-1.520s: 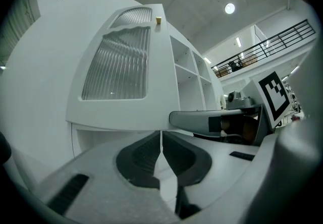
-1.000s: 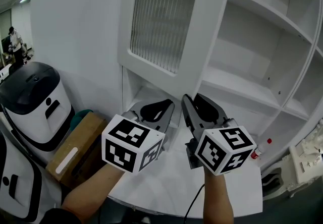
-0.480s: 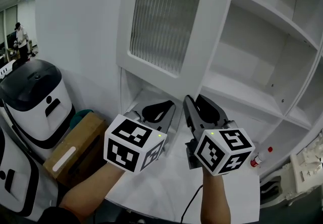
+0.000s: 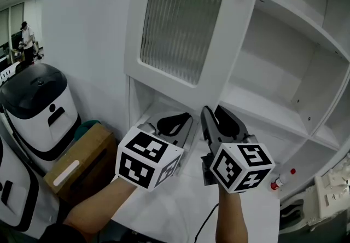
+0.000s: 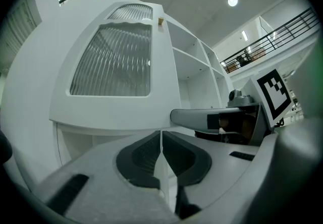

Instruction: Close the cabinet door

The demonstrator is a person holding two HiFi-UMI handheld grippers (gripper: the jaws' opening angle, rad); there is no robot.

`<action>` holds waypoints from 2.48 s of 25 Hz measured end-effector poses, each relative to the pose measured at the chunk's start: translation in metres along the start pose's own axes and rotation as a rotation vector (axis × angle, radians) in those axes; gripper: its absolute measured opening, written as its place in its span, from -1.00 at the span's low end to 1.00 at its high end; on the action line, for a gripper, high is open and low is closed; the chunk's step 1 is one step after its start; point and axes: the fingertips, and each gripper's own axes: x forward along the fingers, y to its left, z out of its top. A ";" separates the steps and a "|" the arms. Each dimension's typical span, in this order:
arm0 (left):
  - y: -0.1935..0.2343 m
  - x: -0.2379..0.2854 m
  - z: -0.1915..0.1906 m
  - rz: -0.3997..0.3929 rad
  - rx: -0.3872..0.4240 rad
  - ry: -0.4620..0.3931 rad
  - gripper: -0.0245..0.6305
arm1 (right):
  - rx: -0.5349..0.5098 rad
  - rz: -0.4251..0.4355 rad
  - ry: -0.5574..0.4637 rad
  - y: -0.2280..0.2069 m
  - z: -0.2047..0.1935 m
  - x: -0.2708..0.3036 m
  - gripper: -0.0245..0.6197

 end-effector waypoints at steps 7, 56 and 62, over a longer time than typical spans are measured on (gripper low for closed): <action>0.001 0.014 0.001 -0.007 0.000 -0.005 -0.89 | -0.017 -0.015 0.007 -0.012 -0.001 0.009 -0.57; 0.028 0.018 0.001 0.028 -0.037 -0.014 -0.89 | -0.174 -0.165 -0.027 -0.018 0.003 0.019 -0.60; 0.035 -0.013 0.004 0.016 -0.037 -0.017 -0.89 | -0.180 -0.186 -0.008 0.016 0.003 0.012 -0.61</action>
